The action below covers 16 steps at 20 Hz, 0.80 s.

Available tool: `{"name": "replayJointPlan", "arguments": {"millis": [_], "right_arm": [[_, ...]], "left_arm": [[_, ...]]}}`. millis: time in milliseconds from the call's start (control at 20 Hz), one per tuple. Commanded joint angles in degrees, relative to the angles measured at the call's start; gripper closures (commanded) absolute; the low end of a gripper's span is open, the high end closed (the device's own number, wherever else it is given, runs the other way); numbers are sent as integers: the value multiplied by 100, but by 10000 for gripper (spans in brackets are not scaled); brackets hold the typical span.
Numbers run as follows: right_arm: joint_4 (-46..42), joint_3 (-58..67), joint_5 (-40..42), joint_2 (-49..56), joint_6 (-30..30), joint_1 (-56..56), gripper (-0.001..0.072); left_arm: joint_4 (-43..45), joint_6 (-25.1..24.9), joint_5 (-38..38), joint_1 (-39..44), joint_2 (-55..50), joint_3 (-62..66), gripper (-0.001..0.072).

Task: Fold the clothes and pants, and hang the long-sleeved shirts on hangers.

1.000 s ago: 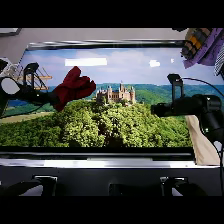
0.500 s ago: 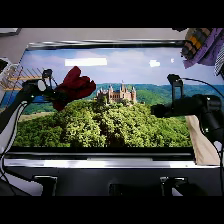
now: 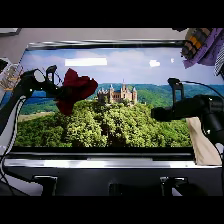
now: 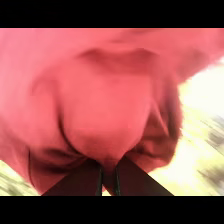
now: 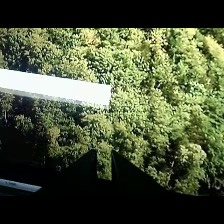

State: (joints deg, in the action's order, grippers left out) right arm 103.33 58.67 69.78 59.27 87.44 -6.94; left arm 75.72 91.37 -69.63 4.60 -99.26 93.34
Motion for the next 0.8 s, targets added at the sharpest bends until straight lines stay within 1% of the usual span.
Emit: {"name": "replayJointPlan", "arguments": {"millis": [0, 50, 150, 200, 300, 350, 450, 500, 550, 600, 650, 700, 750], "right_arm": [[-339, 7, 750, -269, -87, -4, 563], [-525, 7, 975, -374, -87, -4, 563], [-949, 7, 1384, -629, -85, -4, 563], [-1152, 4, 1563, -776, -85, -4, 562], [-1443, 4, 1799, -1058, -85, -4, 562], [-1493, 4, 1875, -1196, -85, -4, 563], [-1502, 4, 1939, -1403, -85, -4, 563], [-1499, 4, 2024, -1482, -85, -4, 563], [-1497, 4, 2166, -1523, -85, -4, 563], [-1480, 4, 2378, -1541, -90, -4, 564], [-1405, 4, 2490, -1541, -214, -4, 566], [-1303, 4, 2463, -1539, -575, -4, 563], [-1010, 0, 2321, -1539, -975, -4, 560]], "left_arm": [[-988, -131, -938, 741, 708, 66, 697], [-1126, 4, -1019, 1086, 841, 66, 697], [-1255, 542, -1025, 1871, 916, 66, 697], [-1246, 741, -931, 2288, 848, 57, 697], [-1207, 1141, -459, 2979, 610, -46, 697], [-1209, 1292, -210, 3228, 442, -109, 697], [-1239, 1434, 68, 3554, 33, -131, 695], [-1384, 1432, 122, 3617, -122, -129, 666], [-1563, 1429, 131, 3617, -195, -125, 529], [-1661, 1399, 111, 3574, -184, -122, 316], [-1674, 1335, 46, 3493, -98, -122, 167], [-1661, 1182, -92, 3359, 44, -122, 161], [-1635, 1034, -249, 3198, 214, -125, 161]]}}
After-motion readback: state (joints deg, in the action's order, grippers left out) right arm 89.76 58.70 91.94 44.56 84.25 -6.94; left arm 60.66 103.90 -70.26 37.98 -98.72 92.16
